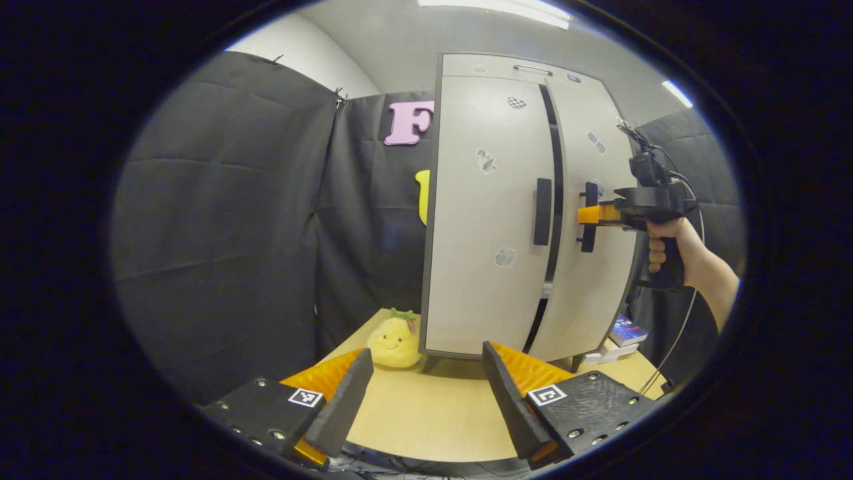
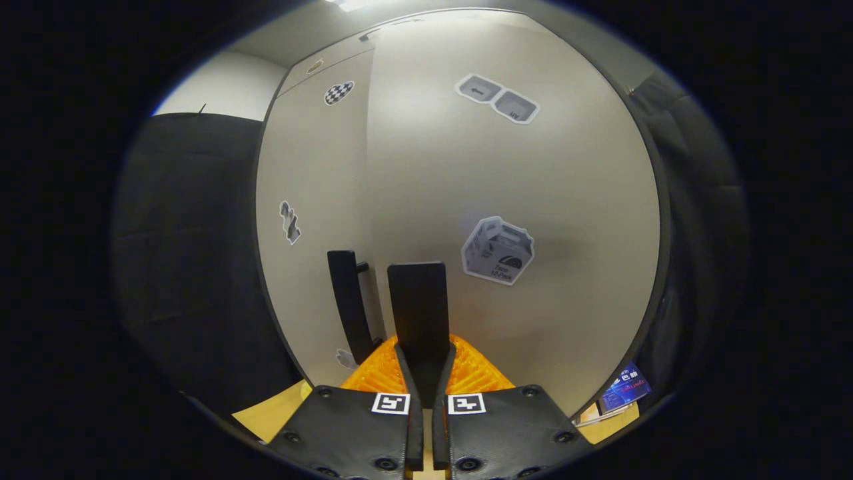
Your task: Open the right door of the double-door shoe cabinet with the right hand, and open the left door with the left hand.
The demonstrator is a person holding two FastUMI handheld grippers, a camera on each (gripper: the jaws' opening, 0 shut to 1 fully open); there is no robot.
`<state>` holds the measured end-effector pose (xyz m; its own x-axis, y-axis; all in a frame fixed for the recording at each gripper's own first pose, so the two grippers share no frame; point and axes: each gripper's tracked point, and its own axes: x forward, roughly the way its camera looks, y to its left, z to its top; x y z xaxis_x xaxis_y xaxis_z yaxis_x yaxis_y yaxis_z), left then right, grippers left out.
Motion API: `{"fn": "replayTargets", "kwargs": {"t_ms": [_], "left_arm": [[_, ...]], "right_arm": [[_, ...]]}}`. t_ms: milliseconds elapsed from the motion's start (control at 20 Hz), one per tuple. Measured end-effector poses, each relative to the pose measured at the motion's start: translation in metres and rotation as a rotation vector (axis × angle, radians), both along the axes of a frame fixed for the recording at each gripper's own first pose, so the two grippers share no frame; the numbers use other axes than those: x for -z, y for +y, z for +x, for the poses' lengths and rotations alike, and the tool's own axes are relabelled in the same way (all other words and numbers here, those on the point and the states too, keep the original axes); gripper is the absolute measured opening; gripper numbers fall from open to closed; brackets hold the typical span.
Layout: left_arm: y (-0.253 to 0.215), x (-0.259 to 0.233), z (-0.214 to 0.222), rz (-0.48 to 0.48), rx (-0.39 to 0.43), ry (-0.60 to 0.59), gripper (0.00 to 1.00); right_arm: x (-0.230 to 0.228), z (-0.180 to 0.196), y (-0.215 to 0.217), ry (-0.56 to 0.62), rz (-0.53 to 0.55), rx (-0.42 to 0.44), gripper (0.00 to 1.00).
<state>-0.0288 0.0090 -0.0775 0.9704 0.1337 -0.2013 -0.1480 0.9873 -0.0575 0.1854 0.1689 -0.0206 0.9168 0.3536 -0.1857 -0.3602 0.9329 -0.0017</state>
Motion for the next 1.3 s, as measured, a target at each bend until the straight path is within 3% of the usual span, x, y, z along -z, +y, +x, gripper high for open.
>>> {"fn": "replayTargets", "kwargs": {"t_ms": [350, 750, 1000, 1300], "left_arm": [[-0.066, -0.021, -0.013, 0.016, -0.084, -0.024, 0.94], [-0.161, -0.029, -0.046, 0.071, -0.160, -0.034, 0.94], [-0.189, -0.021, -0.071, 0.056, -0.222, -0.023, 0.94], [-0.181, -0.025, -0.061, 0.053, -0.217, -0.027, 0.94]], "right_arm": [[-0.004, -0.036, -0.014, 0.055, 0.013, -0.217, 0.07], [-0.010, -0.039, -0.033, 0.057, 0.025, -0.391, 0.07], [-0.012, -0.041, -0.038, 0.063, 0.051, -0.441, 0.07], [-0.013, -0.043, -0.047, 0.067, 0.047, -0.414, 0.04]]}}
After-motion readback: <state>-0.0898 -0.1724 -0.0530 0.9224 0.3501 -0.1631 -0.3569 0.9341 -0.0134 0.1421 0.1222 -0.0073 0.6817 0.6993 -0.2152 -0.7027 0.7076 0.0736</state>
